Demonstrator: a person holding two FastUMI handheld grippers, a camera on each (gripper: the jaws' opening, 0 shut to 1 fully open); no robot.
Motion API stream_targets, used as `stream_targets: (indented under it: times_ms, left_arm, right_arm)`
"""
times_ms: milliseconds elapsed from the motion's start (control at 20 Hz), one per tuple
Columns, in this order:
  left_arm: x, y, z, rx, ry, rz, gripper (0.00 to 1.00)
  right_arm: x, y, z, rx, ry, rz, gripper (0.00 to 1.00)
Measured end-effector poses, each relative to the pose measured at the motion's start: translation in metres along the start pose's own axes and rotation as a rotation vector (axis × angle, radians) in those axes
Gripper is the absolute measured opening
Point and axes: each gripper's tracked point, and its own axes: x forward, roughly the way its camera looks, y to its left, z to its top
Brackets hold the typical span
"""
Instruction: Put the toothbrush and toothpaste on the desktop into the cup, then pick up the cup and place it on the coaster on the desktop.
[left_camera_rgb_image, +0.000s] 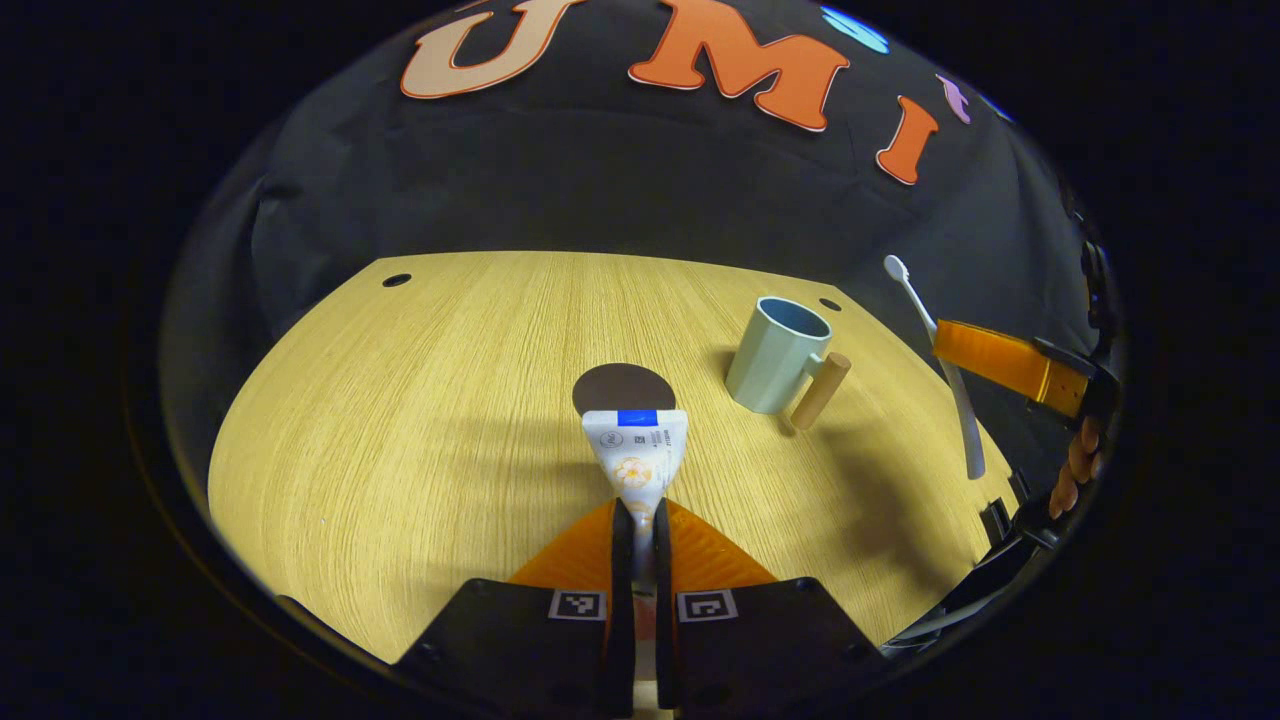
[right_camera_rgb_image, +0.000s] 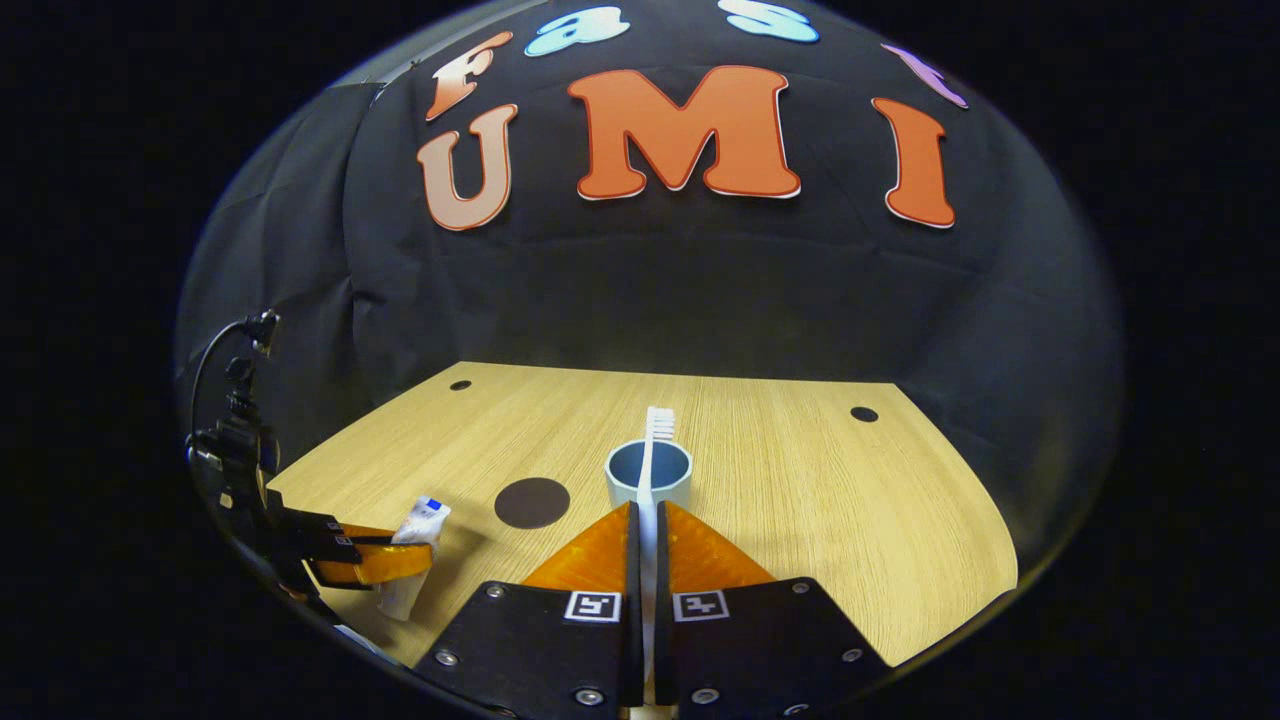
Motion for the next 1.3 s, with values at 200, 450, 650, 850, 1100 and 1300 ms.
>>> stream_targets:
  times_ms: [200,450,650,850,1100,1300]
  left_arm:
    - [-0.002,0.003,0.007,0.001,-0.016,0.01,0.12]
    - [0.001,0.002,0.005,0.0,-0.033,0.021,0.12]
    - [0.002,0.002,0.005,-0.002,-0.044,0.025,0.12]
    - [-0.001,0.001,0.01,-0.011,-0.043,0.027,0.12]
    - [-0.001,0.001,0.01,-0.019,-0.044,0.035,0.12]
    - [-0.005,0.001,0.012,-0.023,-0.049,0.027,0.12]
  right_arm:
    - [0.014,-0.003,0.009,-0.025,-0.037,0.021,0.05]
    - [0.029,-0.004,0.034,-0.037,-0.116,0.053,0.05]
    - [0.045,-0.001,0.065,0.007,-0.233,0.085,0.05]
    - [0.066,-0.006,0.078,0.035,-0.287,0.092,0.05]
    - [0.093,-0.004,0.088,0.075,-0.35,0.122,0.05]
    - [0.116,-0.007,0.085,0.069,-0.37,0.117,0.05]
